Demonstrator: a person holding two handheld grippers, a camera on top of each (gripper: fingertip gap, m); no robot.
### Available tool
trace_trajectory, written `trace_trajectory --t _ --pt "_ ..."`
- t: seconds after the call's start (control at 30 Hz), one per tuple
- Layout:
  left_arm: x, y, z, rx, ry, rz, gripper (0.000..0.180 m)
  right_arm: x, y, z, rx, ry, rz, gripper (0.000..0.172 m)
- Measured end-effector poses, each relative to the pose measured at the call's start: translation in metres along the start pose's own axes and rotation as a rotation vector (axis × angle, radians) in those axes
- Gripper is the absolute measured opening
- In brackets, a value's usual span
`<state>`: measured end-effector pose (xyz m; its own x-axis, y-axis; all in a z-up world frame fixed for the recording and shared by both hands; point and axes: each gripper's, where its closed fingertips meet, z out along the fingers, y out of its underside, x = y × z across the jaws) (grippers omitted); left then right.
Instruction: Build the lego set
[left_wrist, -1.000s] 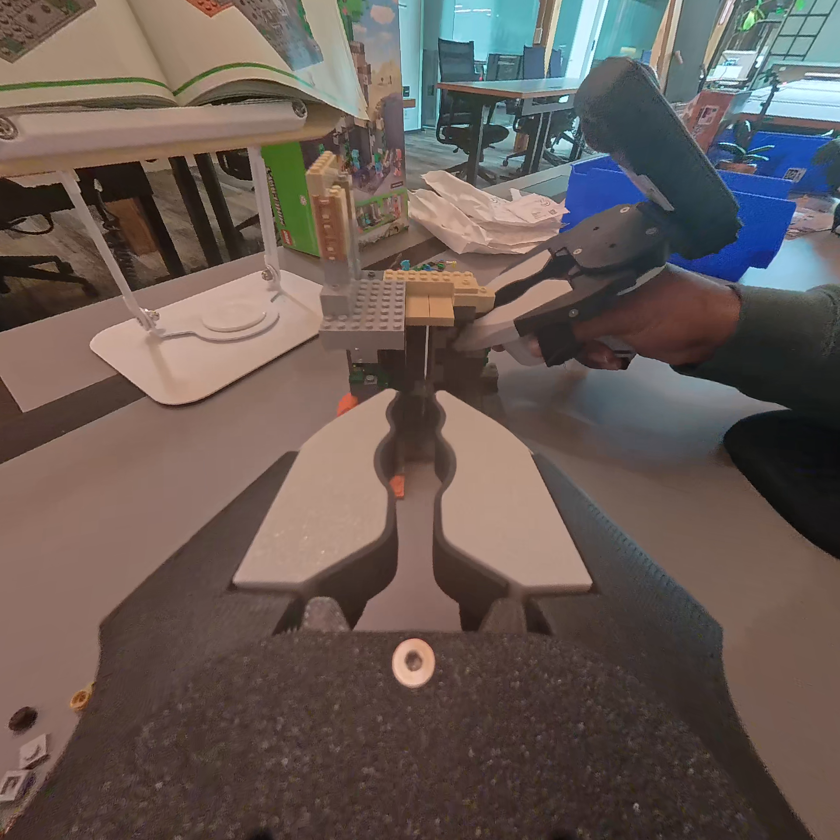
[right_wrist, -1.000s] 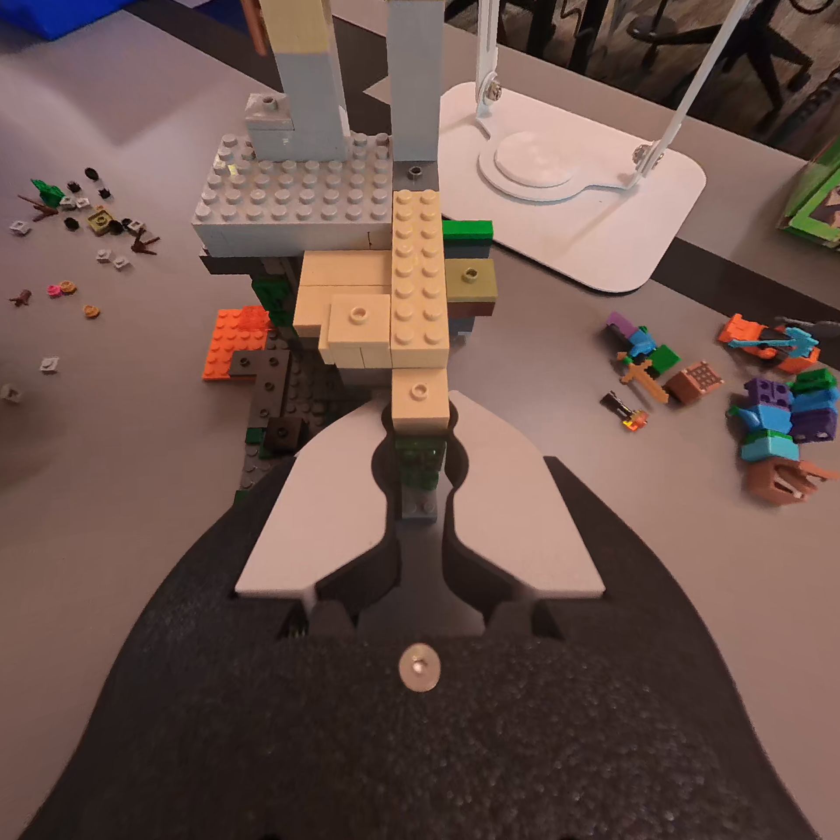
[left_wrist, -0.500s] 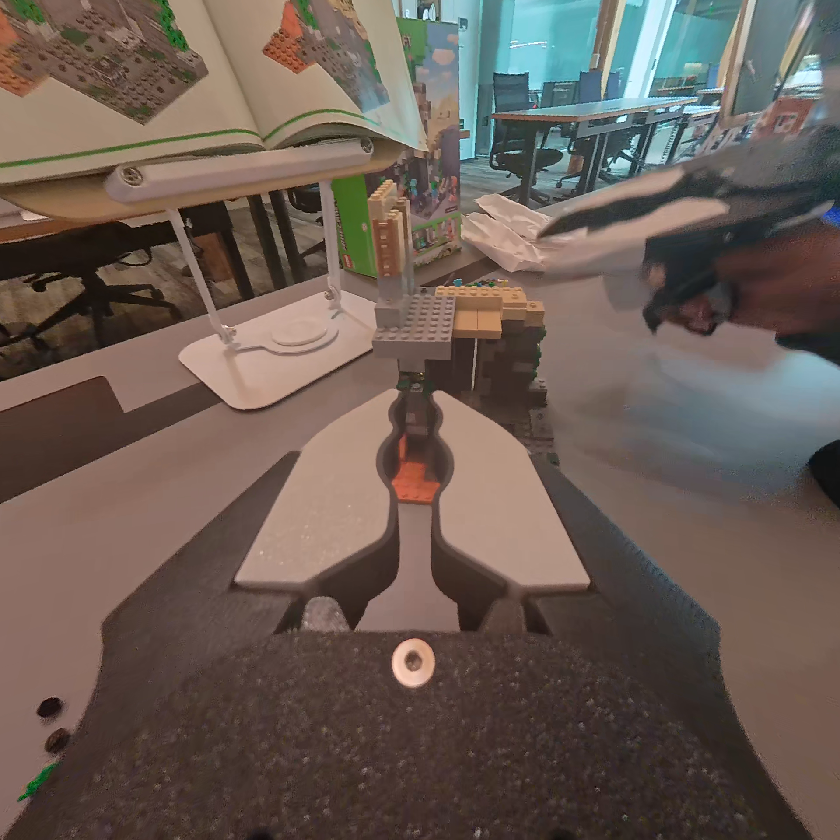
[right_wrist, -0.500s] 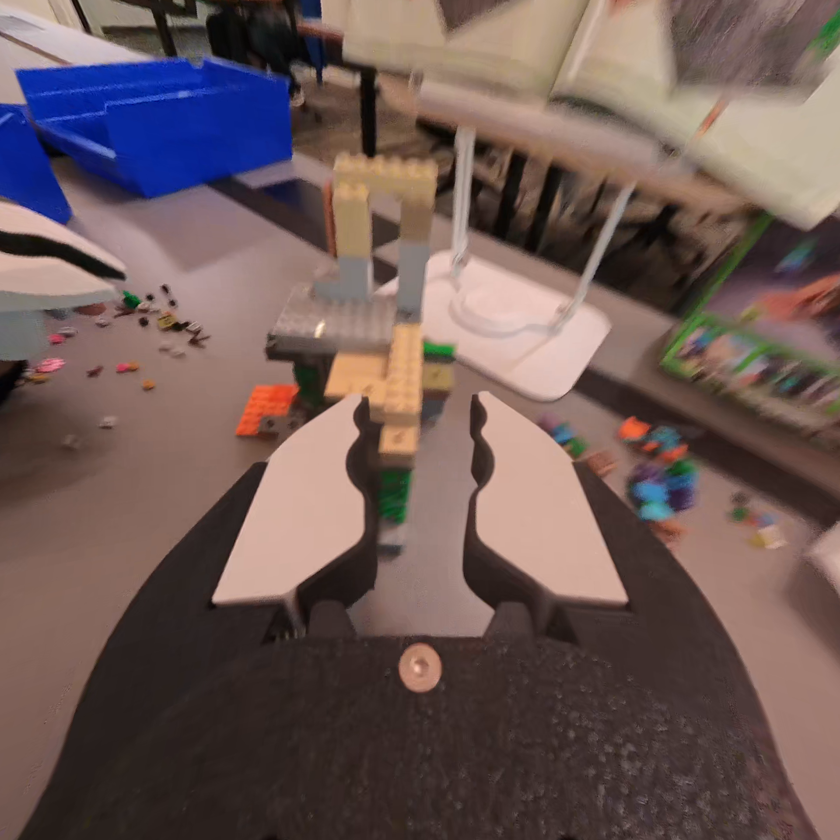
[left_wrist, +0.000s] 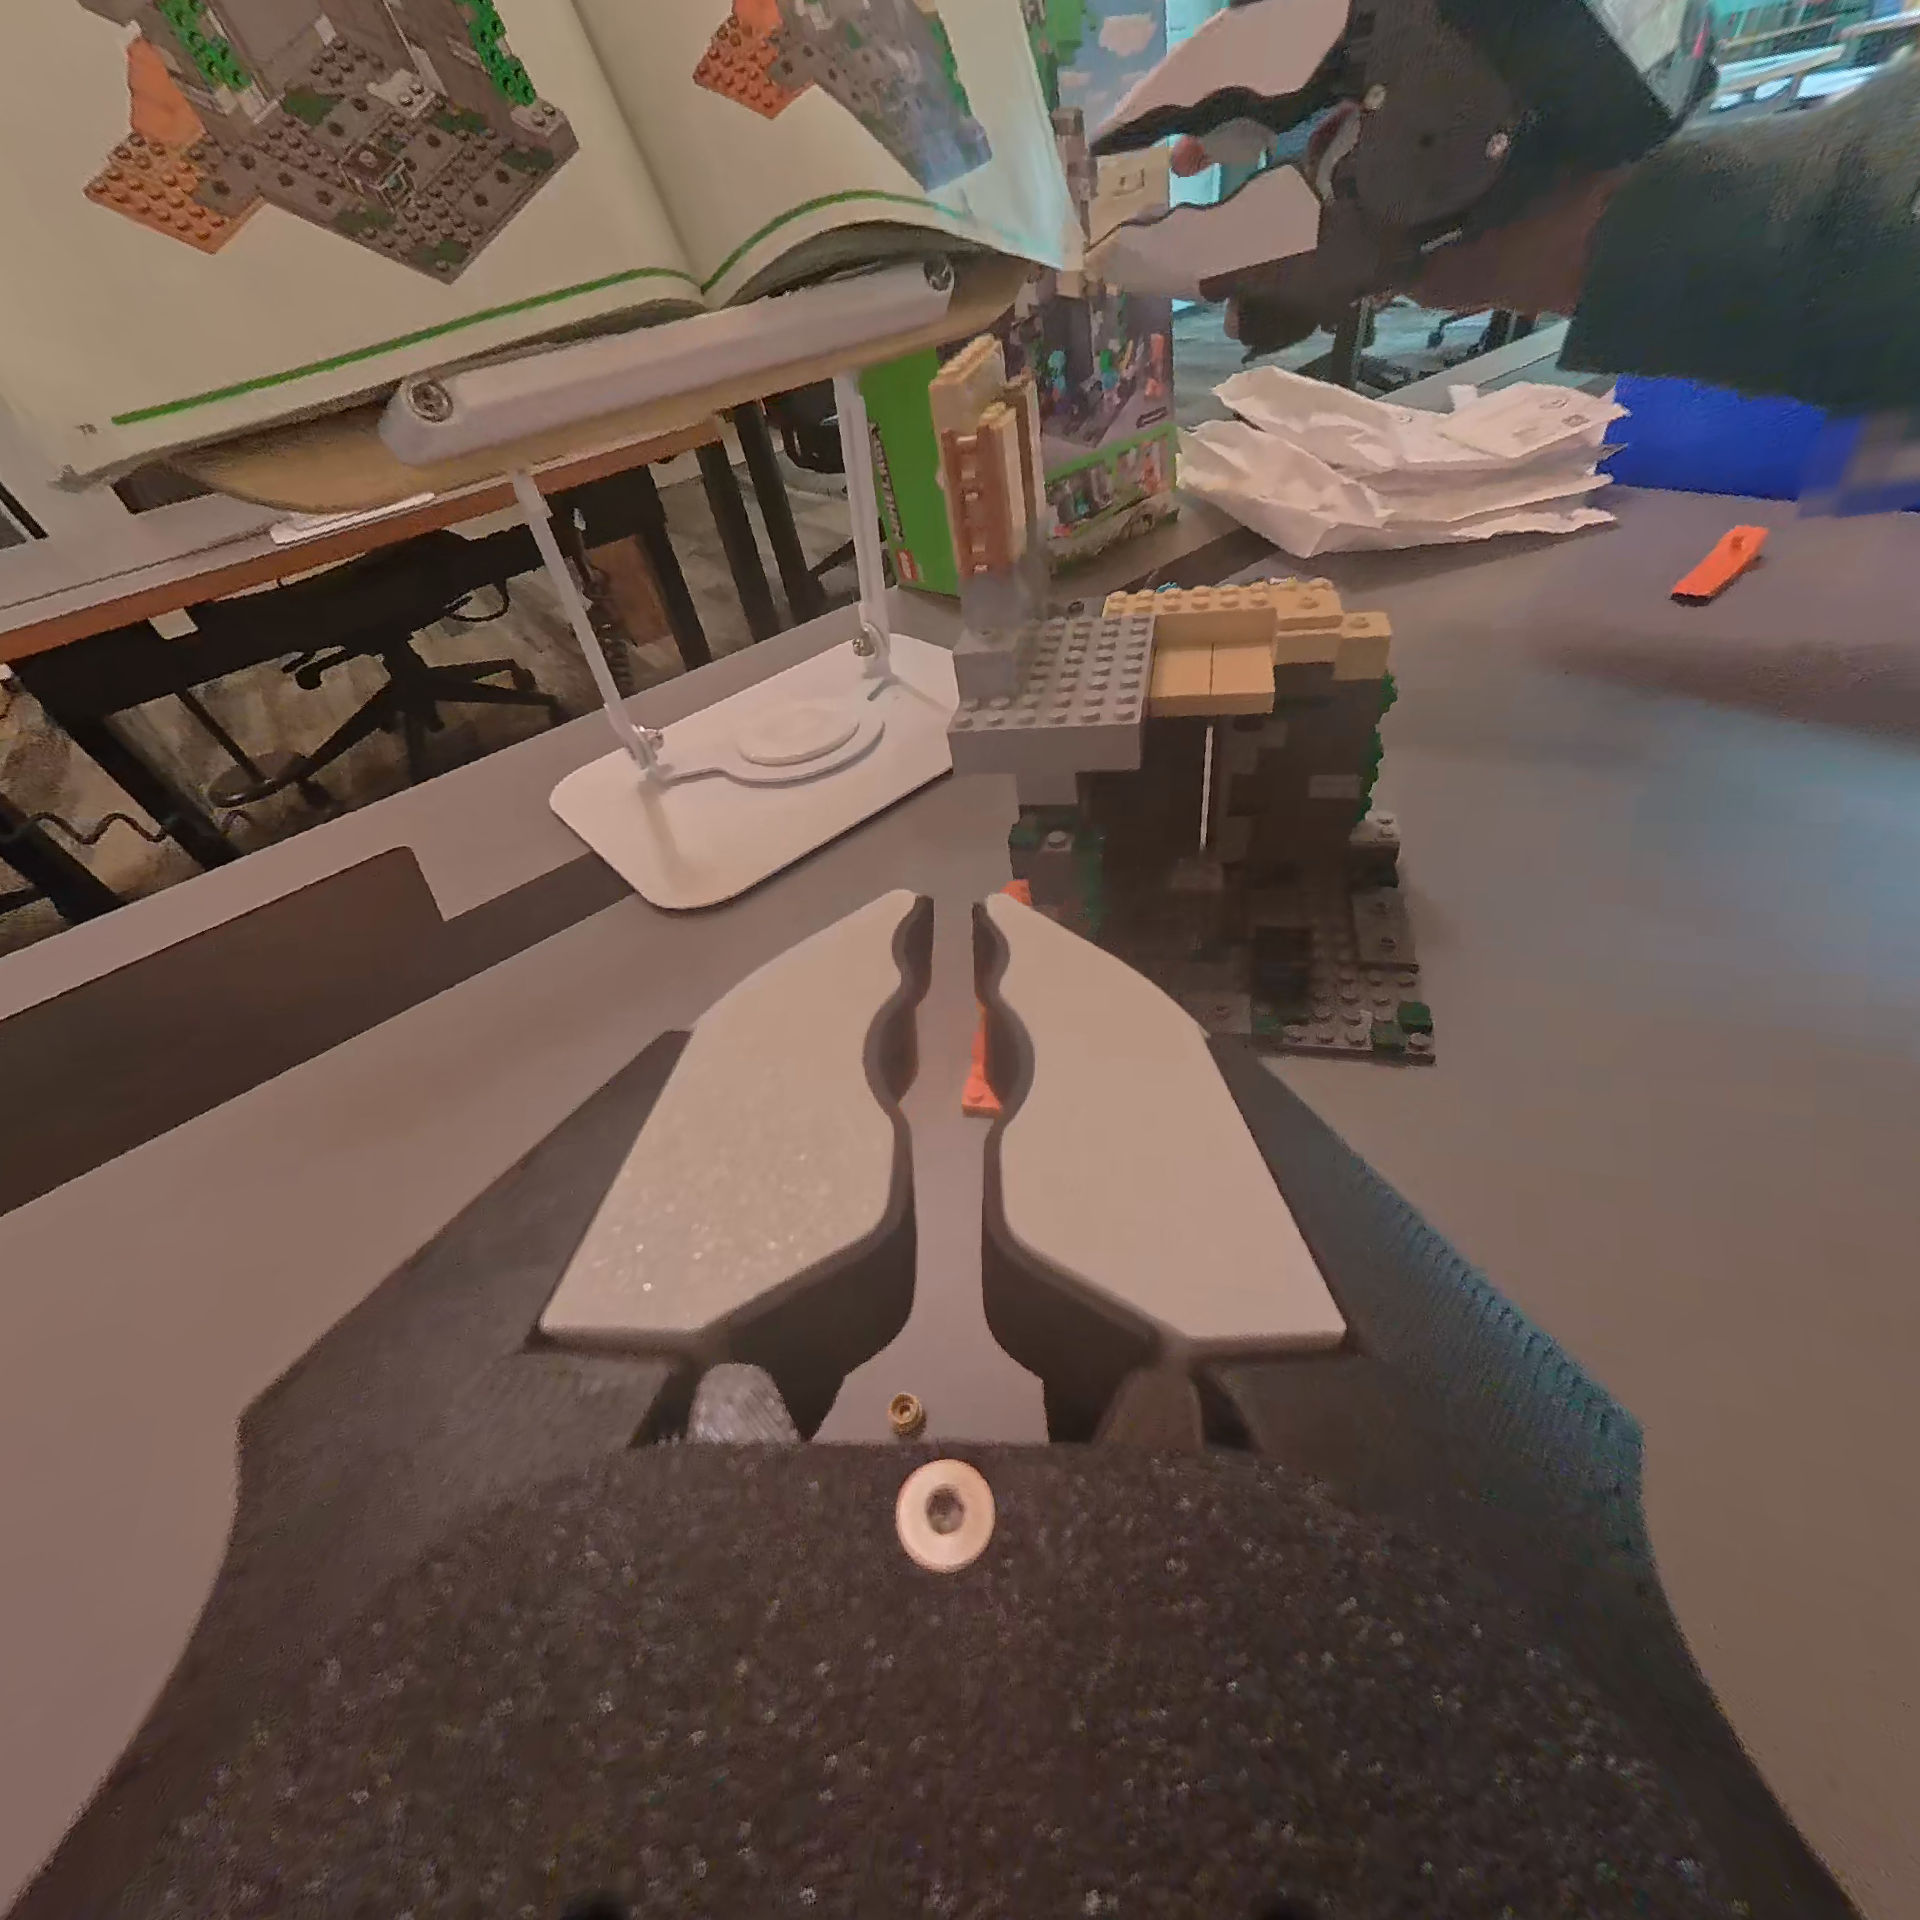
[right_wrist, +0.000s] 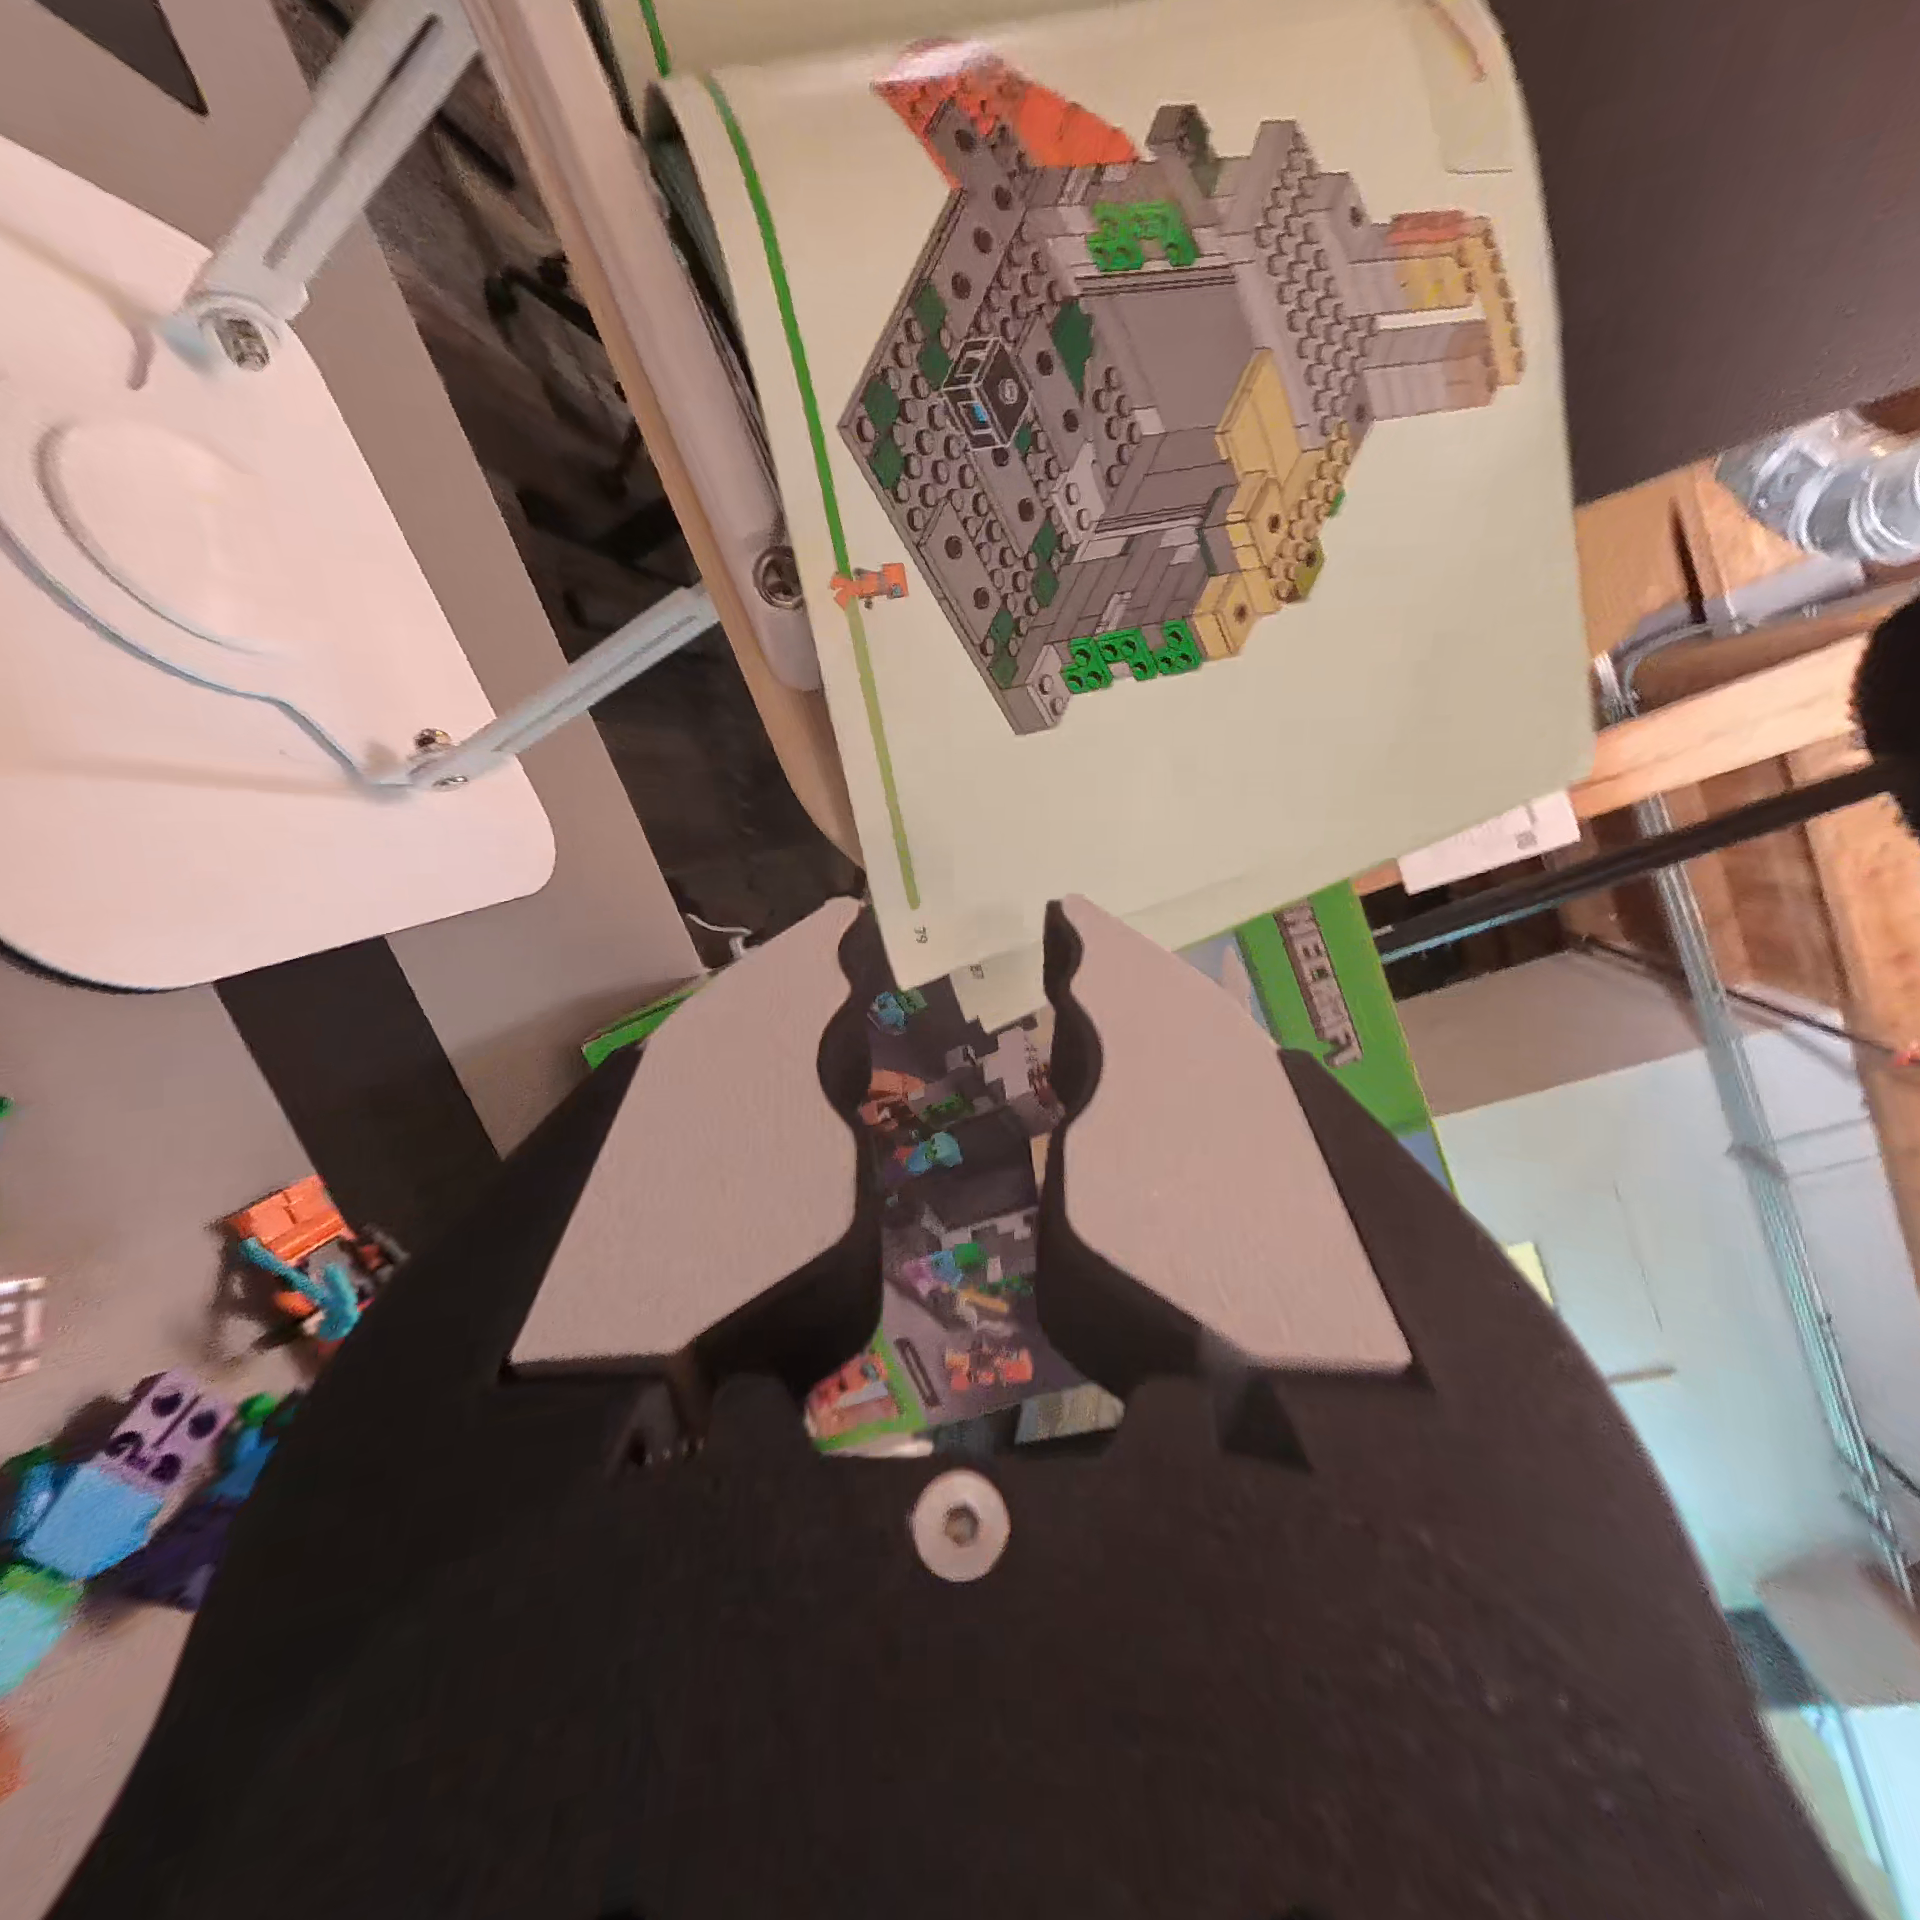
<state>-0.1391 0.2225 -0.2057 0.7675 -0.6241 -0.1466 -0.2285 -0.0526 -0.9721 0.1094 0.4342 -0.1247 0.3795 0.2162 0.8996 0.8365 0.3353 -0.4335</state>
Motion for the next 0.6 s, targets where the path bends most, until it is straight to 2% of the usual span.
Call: trace_trajectory --t 0.2,0.6 --pt "0.0 0.011 0.008 -0.034 -0.004 -0.006 0.006 -0.007 0.005 0.017 0.031 -0.086 -0.051 0.025" --pt "0.006 0.018 0.012 -0.062 0.024 -0.004 0.007 -0.013 0.008 0.019 0.029 -0.246 -0.03 0.009"
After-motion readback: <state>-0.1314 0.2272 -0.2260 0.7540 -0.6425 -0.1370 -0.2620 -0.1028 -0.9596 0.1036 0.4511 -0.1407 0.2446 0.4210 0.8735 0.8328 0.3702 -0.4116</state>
